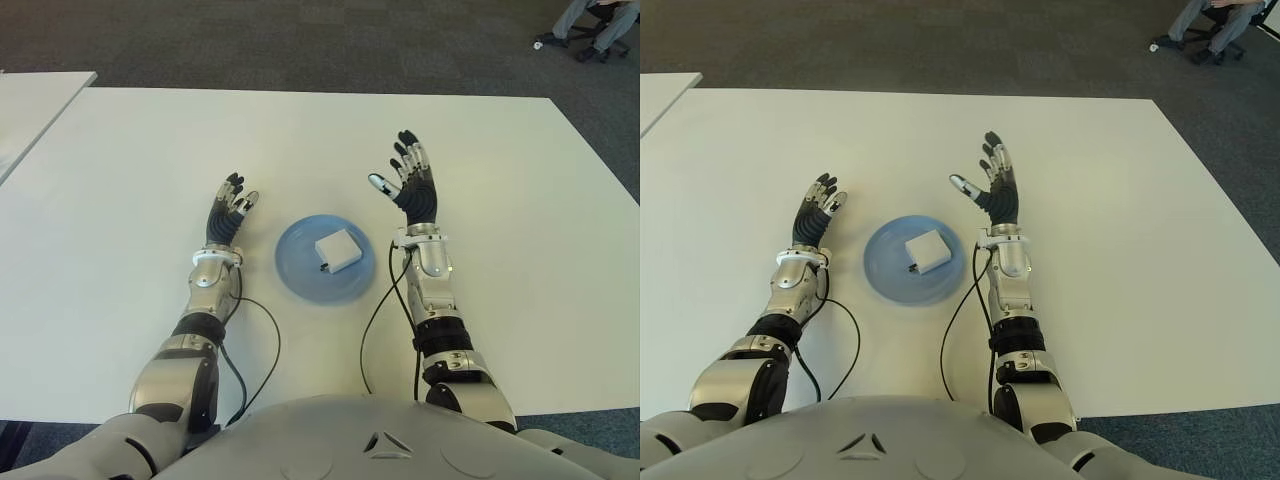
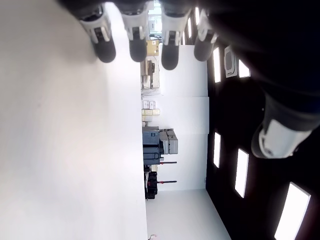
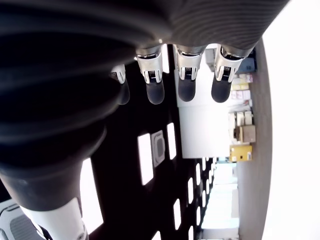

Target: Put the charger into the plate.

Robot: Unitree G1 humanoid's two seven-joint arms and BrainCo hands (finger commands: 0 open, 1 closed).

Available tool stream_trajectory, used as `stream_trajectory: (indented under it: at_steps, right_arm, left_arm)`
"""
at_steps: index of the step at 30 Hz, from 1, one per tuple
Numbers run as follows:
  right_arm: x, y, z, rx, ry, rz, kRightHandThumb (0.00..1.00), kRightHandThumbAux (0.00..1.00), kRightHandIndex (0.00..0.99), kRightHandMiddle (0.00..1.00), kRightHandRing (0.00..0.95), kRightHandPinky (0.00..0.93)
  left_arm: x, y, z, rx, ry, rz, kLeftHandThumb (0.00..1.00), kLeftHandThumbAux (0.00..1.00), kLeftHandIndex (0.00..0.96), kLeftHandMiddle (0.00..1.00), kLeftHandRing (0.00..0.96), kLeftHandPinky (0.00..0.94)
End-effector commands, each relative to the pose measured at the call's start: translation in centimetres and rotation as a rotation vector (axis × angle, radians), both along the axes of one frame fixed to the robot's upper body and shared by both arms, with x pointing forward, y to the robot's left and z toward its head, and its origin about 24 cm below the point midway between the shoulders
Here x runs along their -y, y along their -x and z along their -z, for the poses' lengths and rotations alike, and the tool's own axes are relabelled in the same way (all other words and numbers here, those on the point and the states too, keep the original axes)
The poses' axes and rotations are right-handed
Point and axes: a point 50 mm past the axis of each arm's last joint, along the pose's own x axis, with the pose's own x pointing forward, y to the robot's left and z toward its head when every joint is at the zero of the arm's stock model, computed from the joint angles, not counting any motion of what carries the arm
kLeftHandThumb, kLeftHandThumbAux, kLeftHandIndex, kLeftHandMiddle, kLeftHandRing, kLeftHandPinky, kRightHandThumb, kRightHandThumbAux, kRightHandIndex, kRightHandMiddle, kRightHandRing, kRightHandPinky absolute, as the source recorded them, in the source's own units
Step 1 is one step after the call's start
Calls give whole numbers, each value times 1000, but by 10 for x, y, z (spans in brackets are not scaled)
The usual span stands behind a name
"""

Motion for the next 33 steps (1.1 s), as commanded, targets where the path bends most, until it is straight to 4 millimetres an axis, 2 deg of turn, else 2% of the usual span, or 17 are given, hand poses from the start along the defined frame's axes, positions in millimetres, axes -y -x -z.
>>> stream_trajectory:
  at_steps: [1,5,8,10,18,33]
  right_arm:
    - [-3,-1,14,-43,-38,-4,58,803,76,84,48,74]
    - [-2,-1,26,-84,-39,-20,42,812,88,97,58,75]
    - [1,2,43,-154,-51,-48,2,816,109,121,72,66]
    - [2,3,51,-193,-54,-68,0,793,116,125,73,53]
    - [0,4,66,-275,-40,-104,0,749,132,137,74,27]
    - [6,6,83,-378,5,-122,0,732,135,142,80,21]
  left_arm:
    - [-4,32,35,-198,24,-10,0,542,4,101,68,26]
    - [-4,33,35,-199,26,-9,0,543,3,100,68,30]
    - [-6,34,35,-192,21,-10,0,546,2,100,65,12]
    - [-6,35,35,-186,17,-12,0,547,6,102,65,17]
    - [-6,35,35,-179,17,-11,0,547,12,106,67,18]
    - [-6,35,35,-177,41,-13,0,565,26,106,76,56]
